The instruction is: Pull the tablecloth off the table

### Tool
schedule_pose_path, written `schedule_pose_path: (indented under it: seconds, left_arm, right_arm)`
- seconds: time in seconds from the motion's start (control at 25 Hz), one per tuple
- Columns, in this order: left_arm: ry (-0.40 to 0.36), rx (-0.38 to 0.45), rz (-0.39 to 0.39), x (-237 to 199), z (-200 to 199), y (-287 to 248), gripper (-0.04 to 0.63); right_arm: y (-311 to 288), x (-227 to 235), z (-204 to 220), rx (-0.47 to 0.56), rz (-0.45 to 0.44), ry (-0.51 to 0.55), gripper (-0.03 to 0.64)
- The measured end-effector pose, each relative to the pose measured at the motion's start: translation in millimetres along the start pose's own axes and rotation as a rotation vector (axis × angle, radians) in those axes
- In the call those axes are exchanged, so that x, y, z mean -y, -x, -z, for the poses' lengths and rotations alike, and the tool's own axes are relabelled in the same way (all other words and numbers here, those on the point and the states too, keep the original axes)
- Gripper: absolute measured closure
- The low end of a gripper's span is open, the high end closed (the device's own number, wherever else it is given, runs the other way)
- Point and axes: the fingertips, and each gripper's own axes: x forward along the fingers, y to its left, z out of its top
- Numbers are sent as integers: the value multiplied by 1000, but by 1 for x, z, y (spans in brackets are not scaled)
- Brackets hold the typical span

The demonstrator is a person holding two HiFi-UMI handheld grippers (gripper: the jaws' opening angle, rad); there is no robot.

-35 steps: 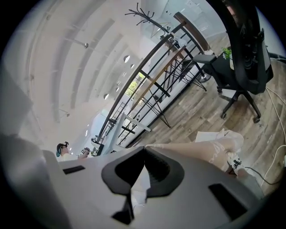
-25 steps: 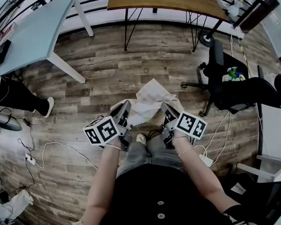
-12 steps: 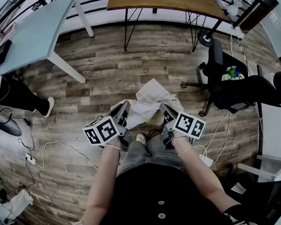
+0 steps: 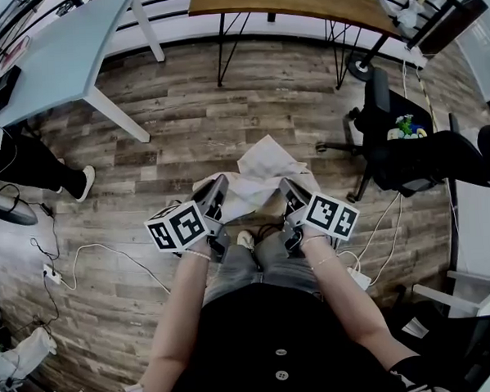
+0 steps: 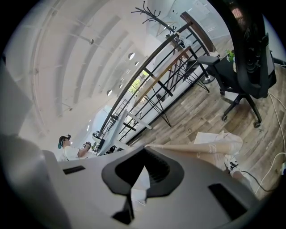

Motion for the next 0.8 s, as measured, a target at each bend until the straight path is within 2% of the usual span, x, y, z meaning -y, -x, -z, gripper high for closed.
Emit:
schedule_pose_path:
  seconds: [0.8]
  left_arm:
    - [-1, -23, -1, 4, 12, 5, 578]
  right_arm:
    - [0, 0, 7, -8, 11, 20, 589]
